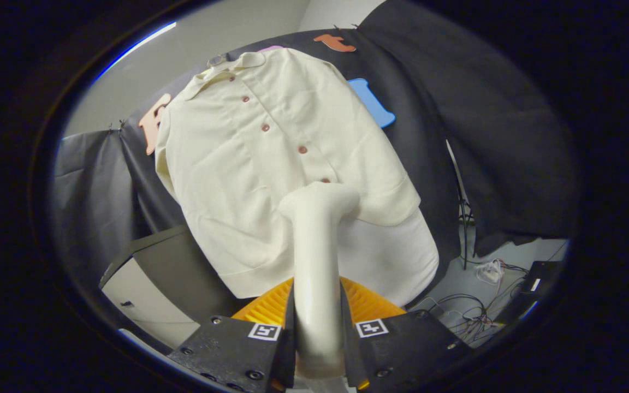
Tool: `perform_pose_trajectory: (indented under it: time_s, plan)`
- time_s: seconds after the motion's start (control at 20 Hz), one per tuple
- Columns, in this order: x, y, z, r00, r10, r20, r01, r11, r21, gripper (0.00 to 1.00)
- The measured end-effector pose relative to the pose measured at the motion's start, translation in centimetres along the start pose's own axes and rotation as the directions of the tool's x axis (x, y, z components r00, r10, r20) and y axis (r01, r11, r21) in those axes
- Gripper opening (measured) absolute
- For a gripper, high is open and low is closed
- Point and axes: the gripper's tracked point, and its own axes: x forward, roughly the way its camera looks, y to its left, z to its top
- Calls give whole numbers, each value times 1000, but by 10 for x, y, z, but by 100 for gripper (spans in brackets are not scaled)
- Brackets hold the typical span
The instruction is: Iron the clothes twice with a garment steamer, once on the left side and once on the right side.
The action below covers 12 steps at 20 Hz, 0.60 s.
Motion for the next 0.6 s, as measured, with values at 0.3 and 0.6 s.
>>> perform_pose_trajectory:
  time_s: [0.3,0.6]
  plan:
    - [-55,87,5,996,73,48,-73,997,-15,35]
    - [-117,194,-6,982,162,94,-154,985,-83,35]
